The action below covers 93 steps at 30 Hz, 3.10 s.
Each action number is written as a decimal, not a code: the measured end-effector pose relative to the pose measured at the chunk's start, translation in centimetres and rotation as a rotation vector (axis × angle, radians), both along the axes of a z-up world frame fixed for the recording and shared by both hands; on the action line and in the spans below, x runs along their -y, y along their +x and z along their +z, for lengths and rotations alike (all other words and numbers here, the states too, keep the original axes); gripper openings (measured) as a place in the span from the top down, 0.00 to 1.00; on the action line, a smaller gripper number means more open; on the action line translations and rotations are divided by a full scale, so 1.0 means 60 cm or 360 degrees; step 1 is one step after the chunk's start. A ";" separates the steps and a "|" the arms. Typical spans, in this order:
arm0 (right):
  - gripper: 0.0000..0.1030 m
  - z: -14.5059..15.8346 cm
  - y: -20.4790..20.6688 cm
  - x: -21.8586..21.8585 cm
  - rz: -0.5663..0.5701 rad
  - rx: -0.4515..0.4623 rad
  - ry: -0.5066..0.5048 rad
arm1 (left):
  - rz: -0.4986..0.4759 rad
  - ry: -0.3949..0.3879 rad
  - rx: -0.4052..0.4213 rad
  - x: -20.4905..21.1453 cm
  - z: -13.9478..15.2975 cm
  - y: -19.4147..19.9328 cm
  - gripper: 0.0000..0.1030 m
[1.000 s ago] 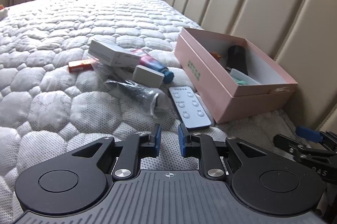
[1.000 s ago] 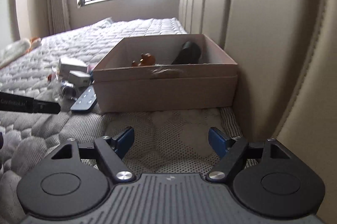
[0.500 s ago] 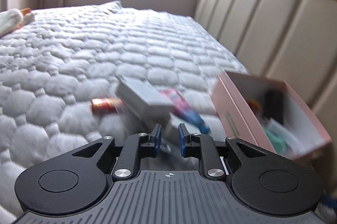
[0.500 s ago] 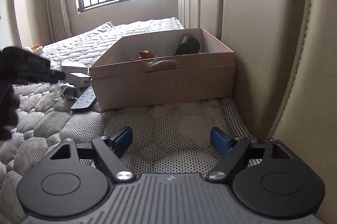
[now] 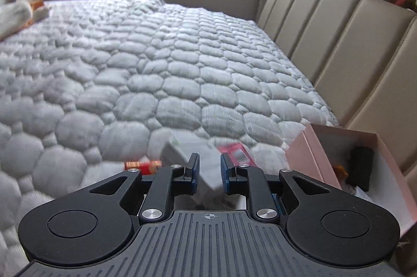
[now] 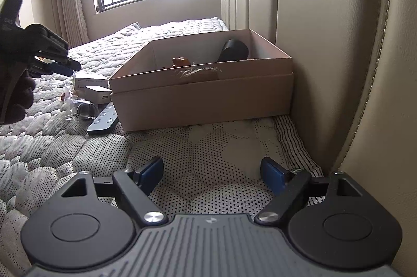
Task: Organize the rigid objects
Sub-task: 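Move the left tool toward the small items on the mattress, then grasp the clear plastic bag with the left tool and lift it, then grasp the white remote with the right tool while the left tool holds the plastic bag, then carry the plastic bag and white remote toward the pink box with both tools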
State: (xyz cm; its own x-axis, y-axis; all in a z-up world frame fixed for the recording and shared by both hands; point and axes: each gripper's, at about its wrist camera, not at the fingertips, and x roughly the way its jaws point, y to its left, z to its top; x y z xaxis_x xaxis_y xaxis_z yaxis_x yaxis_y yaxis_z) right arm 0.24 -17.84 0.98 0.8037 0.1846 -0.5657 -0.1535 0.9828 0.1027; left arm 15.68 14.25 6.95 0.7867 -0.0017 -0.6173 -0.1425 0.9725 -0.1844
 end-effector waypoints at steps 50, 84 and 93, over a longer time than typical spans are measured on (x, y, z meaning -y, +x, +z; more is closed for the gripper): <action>0.40 0.052 0.125 -0.218 0.0282 -0.0344 -0.0003 | -0.0510 0.0050 -0.0162 0.013 -0.083 -0.204 0.73; 0.46 0.066 -0.071 -0.149 0.0419 -0.0255 -0.0156 | -0.0532 0.0068 -0.0199 0.075 -0.087 -0.264 0.64; 0.29 0.086 -0.075 -0.103 0.0342 -0.0156 -0.0137 | -0.0566 0.0040 -0.0138 0.067 -0.088 -0.271 0.74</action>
